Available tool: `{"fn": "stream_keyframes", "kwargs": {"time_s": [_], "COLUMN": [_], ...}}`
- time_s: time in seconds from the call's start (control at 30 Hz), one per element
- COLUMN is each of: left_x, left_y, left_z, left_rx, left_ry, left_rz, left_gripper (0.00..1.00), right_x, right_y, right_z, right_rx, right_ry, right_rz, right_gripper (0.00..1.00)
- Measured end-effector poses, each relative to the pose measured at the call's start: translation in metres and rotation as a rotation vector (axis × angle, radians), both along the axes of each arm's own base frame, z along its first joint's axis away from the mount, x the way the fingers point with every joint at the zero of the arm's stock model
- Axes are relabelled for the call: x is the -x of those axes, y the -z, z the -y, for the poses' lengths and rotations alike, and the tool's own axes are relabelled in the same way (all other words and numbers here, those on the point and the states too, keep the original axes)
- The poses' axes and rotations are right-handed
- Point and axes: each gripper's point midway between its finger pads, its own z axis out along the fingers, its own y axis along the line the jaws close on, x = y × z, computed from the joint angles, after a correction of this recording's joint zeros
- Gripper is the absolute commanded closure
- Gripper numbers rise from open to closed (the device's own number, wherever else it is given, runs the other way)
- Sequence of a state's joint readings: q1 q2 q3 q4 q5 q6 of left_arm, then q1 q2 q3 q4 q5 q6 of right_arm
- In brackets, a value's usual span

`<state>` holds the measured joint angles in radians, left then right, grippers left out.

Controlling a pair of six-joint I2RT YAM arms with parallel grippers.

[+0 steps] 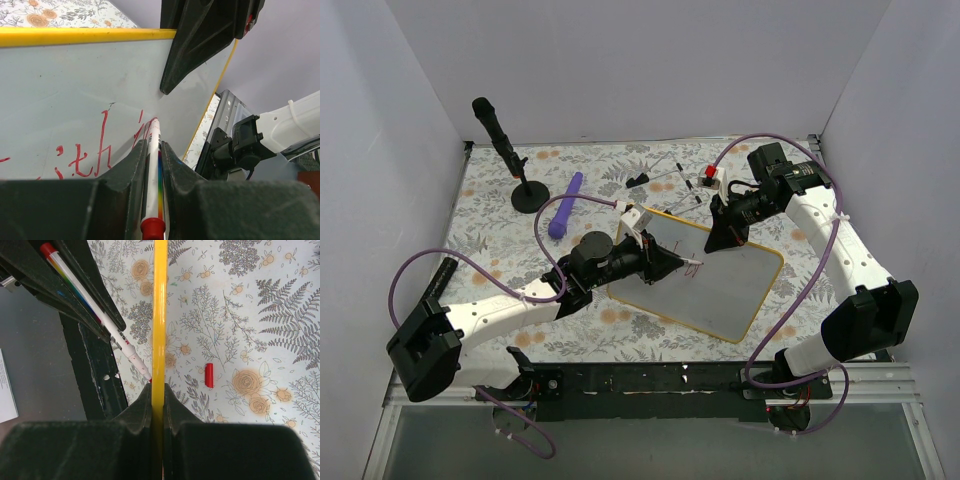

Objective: Write a sentence on the whiteboard

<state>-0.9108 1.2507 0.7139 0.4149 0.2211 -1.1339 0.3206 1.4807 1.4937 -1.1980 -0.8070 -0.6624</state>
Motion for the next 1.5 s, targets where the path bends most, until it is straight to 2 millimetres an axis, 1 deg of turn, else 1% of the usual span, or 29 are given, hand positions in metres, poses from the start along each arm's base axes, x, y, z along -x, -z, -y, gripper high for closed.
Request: {"fn": "stream_keyframes", "kwargs": {"time_s": [0.3, 0.5, 0.93, 1.03, 1.17, 1.37, 1.5], "left_x": [0.002, 0.007, 0.012, 0.015, 0.021, 0.027, 0.024], "left_y": [0.006, 0.021, 0.022, 0.012, -0.012, -0.047, -0.059], "left_z": [-0.001, -0.003, -0.004, -0.007, -0.015, -0.036, -0.050], "left_rx": [-0.016, -0.049, -0.056, -0.040, 0.001, 0.059, 0.089], "left_ry": [0.004, 0.017, 0.037, 0.045, 0.050, 0.029, -0.005], "left_rz": [-0.018, -0.053, -0.064, -0.052, -0.018, 0.035, 0.058], "left_gripper": [1.00, 1.00, 1.00, 1.00, 1.00, 1.00, 1.00], "right_x": [0.000, 0.000, 0.000, 0.000, 0.000, 0.001, 0.001], "right_y": [0.000, 0.000, 0.000, 0.000, 0.000, 0.000, 0.000], "right_z": [0.000, 0.000, 0.000, 0.000, 0.000, 0.000, 0.000], "right_rx": [0.000, 0.000, -0.001, -0.001, -0.003, -0.003, -0.003], "right_ry": [0.000, 0.000, -0.001, -0.001, -0.002, -0.002, -0.002], "right_rz": [0.000, 0.000, 0.000, -0.001, -0.001, -0.002, -0.002], "right_gripper": [0.99, 0.99, 0.99, 0.99, 0.99, 0.99, 0.99]}}
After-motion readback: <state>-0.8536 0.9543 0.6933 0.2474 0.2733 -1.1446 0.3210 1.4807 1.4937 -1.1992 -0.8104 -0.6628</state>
